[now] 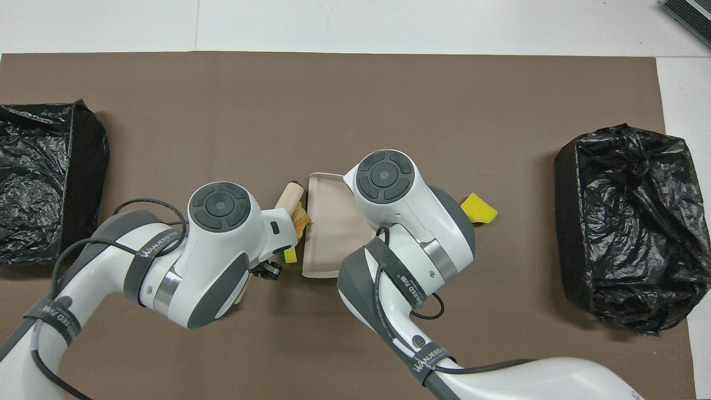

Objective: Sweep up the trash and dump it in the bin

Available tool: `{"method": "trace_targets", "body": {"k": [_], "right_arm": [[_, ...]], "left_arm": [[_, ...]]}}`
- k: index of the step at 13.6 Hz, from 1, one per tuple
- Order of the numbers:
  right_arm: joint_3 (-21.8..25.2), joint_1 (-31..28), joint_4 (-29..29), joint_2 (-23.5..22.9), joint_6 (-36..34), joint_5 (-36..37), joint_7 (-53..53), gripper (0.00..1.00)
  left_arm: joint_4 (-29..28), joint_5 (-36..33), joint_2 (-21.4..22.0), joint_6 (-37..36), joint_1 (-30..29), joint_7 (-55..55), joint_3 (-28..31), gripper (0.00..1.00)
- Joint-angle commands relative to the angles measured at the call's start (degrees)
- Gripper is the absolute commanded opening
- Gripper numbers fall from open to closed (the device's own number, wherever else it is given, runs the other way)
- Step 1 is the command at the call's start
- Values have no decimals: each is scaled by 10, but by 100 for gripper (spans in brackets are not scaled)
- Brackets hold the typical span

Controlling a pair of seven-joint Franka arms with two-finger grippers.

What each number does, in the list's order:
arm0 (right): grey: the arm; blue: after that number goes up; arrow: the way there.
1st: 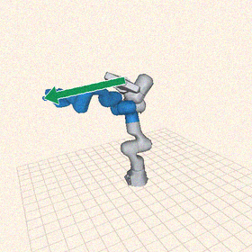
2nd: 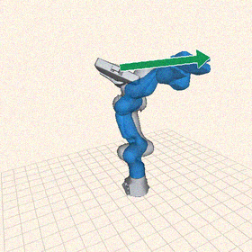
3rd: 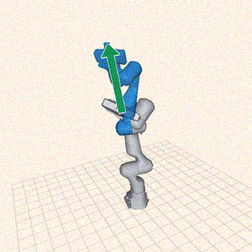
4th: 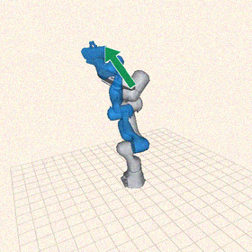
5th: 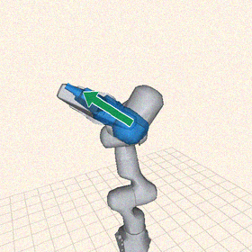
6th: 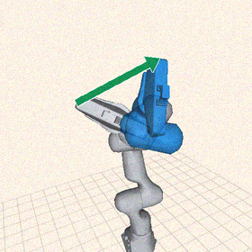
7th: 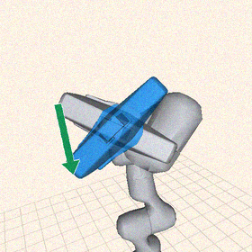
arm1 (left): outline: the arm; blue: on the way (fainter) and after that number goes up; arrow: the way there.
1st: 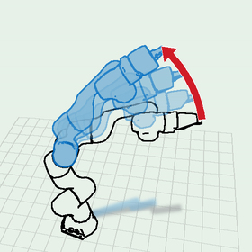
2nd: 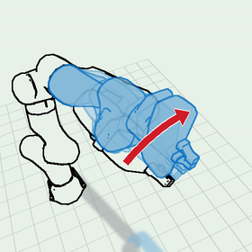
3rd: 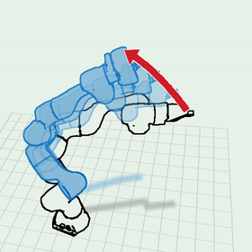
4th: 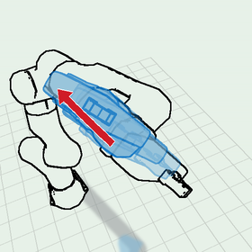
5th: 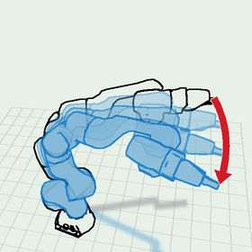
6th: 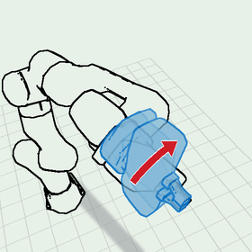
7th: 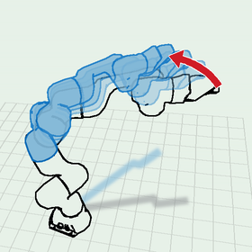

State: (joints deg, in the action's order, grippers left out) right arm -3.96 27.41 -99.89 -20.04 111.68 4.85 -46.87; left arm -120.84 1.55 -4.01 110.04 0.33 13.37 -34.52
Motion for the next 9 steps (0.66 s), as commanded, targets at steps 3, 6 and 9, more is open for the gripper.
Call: {"method": "trace_targets", "body": {"k": [3,6,9], "right_arm": [[-4,-13,-28,4,37,-14,-11,0],[-4,-14,-28,4,38,-15,-12,0],[-4,-14,-28,4,44,-15,-11,0]], "left_arm": [[63,54,13,-24,-4,79,-3,0],[75,58,47,-67,-7,123,2,0],[20,58,101,-128,-17,222,3,0]]}}
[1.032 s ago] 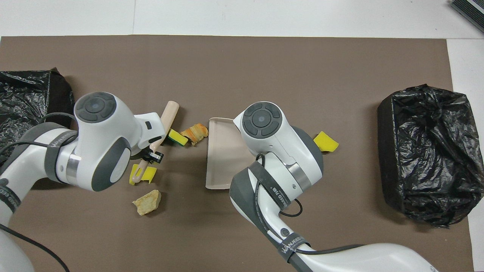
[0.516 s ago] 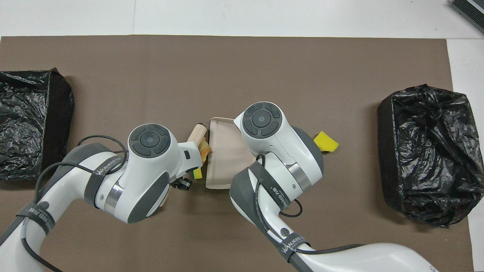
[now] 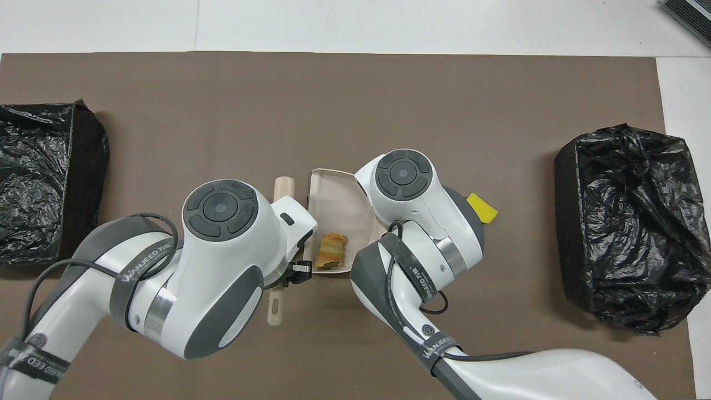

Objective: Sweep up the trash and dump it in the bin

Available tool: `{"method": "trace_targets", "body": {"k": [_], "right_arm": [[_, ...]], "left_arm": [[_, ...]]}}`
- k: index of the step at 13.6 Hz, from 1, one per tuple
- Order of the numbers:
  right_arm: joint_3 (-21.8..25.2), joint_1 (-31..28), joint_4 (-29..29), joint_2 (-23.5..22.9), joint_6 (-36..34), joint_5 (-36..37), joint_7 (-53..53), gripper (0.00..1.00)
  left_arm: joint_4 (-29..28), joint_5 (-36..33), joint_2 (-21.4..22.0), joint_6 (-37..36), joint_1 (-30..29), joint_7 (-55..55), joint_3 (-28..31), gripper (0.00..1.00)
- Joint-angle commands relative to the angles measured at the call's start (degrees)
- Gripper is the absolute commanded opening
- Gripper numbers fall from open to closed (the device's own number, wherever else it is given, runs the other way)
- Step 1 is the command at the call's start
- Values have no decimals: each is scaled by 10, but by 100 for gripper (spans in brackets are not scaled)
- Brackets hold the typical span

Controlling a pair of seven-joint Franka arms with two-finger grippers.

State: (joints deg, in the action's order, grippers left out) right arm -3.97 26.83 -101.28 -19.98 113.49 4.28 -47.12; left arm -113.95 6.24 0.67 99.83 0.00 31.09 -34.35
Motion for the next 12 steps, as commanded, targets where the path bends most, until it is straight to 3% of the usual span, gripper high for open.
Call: {"method": "trace_targets", "body": {"k": [1,7,12], "right_arm": [[-4,-8,-14,3,29,-9,-10,0],[-4,-7,-23,5,48,-1,-92,0],[-4,-7,-26,6,49,-1,-89,0]], "left_arm": [[-76,11,80,-29,-15,81,3,0],[-238,9,224,-20,-51,182,6,0],[-291,9,232,19,-77,194,4,0]]}}
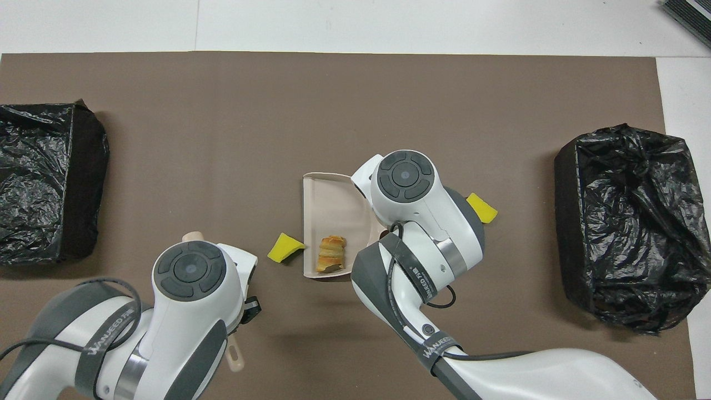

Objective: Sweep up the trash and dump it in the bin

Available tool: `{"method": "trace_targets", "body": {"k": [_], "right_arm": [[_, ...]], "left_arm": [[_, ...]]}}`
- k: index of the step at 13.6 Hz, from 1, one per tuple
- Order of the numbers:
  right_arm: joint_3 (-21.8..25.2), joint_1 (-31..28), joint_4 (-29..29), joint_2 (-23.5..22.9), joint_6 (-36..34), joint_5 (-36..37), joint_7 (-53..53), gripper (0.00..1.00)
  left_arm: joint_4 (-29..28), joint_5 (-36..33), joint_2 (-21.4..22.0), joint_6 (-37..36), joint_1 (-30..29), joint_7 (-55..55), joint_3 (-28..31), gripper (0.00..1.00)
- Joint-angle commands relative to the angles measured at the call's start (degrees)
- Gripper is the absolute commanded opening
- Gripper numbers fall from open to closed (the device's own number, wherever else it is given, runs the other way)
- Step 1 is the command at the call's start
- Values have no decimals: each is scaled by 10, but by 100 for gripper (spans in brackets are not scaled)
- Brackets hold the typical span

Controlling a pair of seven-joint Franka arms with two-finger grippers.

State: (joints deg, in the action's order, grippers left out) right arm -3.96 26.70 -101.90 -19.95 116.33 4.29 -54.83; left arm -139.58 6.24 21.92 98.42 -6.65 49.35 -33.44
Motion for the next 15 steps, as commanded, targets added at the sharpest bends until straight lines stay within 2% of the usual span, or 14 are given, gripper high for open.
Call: {"method": "trace_targets", "body": {"k": [1,5,8,12,15], "right_arm": [[-4,-6,-20,5,20,-1,-11,0],[-4,-6,-20,6,20,-1,-9,0],[-4,-6,-20,6,20,-1,-8,0],[-4,-6,-20,5,20,-2,-8,0],[-4,-6,-20,5,20,-2,-8,0]], "left_arm": [[-49,9,18,52,-11,23,-6,0],[-69,14,1,90,-8,14,-7,0],[-47,29,-68,176,-4,-7,-8,0],[59,29,-169,212,-2,-21,-19,0],[98,28,-205,251,1,-63,-49,0]]}}
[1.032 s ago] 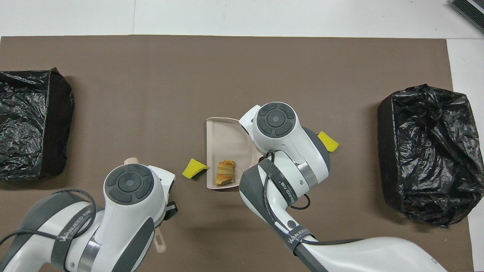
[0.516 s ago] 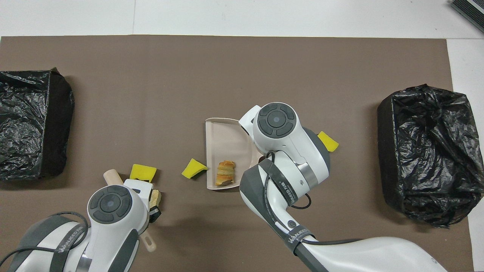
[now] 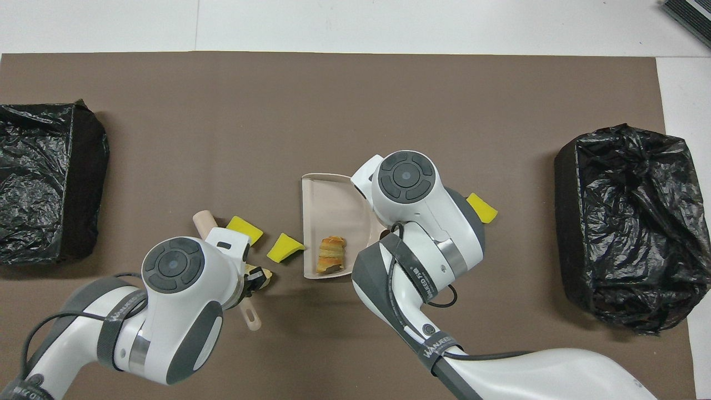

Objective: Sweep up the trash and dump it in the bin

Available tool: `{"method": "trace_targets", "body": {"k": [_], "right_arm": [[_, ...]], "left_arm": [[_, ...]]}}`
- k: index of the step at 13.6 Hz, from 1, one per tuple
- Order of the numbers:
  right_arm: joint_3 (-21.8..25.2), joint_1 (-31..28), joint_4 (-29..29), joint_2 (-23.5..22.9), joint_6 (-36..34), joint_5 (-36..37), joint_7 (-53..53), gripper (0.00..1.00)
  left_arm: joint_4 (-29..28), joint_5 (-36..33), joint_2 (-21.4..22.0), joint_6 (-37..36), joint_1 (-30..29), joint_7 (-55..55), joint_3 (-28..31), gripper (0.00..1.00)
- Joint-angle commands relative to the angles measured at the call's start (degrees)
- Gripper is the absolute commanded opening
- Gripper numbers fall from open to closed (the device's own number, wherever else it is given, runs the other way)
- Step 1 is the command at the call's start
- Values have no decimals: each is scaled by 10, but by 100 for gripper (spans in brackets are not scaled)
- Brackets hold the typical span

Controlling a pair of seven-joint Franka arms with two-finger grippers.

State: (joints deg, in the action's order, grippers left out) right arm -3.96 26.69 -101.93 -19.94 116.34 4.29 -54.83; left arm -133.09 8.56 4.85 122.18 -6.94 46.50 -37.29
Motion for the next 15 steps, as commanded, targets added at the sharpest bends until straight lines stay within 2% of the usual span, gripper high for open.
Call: {"method": "trace_targets", "body": {"k": [1,4,7,10,13,15], "right_arm": [[-4,-6,-20,5,19,-2,-8,0],[-4,-6,-20,5,19,-2,-8,0],[-4,-6,-20,5,19,-2,-8,0],[-4,-6,-20,5,19,-2,-8,0],[-4,-6,-20,5,19,-2,-8,0],[-4,-6,-20,5,19,-2,-8,0]], "left_arm": [[41,6,-39,17,4,-60,-23,0],[49,7,-40,21,4,-79,-65,0],[106,8,-62,7,17,-70,-86,0],[160,9,-56,-49,17,-74,-96,0],[167,10,-40,-123,11,-80,-89,0],[166,9,-6,-201,11,-84,-58,0]]}}
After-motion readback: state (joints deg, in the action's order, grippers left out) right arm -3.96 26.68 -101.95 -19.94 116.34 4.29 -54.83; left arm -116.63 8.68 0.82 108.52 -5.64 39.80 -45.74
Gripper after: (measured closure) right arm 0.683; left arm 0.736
